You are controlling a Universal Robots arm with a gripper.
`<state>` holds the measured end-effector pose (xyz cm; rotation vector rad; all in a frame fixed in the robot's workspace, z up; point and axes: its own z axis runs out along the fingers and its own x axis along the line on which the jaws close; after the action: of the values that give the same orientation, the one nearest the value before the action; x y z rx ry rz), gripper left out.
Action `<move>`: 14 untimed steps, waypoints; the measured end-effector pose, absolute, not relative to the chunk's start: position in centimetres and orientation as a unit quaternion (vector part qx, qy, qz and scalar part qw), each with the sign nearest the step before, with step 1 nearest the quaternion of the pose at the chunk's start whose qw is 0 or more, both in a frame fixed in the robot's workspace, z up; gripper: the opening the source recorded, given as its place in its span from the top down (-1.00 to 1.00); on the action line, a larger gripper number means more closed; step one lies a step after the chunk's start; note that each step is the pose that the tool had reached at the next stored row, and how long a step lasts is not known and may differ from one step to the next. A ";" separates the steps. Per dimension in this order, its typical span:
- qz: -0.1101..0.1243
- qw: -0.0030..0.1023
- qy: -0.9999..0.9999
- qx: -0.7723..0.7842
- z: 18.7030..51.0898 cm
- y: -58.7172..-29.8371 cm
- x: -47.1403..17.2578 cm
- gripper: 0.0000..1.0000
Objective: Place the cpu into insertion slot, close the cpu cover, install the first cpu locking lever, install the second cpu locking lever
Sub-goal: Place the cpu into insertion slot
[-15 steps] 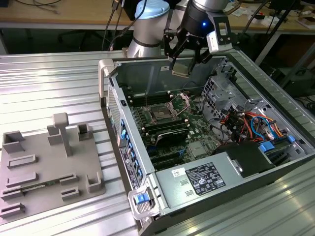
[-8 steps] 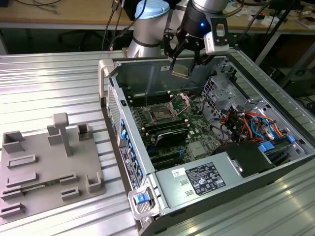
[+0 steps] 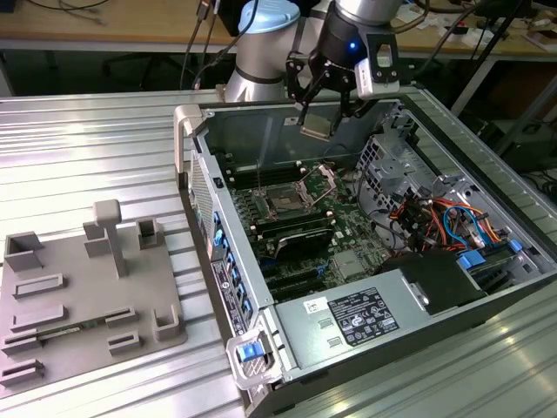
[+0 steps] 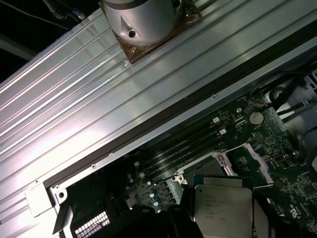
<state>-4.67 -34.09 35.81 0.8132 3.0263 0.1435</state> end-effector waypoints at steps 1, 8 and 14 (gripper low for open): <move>0.046 0.002 0.965 0.259 35.7 -34.1 -4.8 -0.09; 0.045 0.002 0.965 0.259 34.6 -34.1 -5.3 -0.09; 0.046 0.002 0.965 0.259 34.5 -34.1 -5.3 -0.09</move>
<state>-5.33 -34.09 34.47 0.8135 3.0268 0.1430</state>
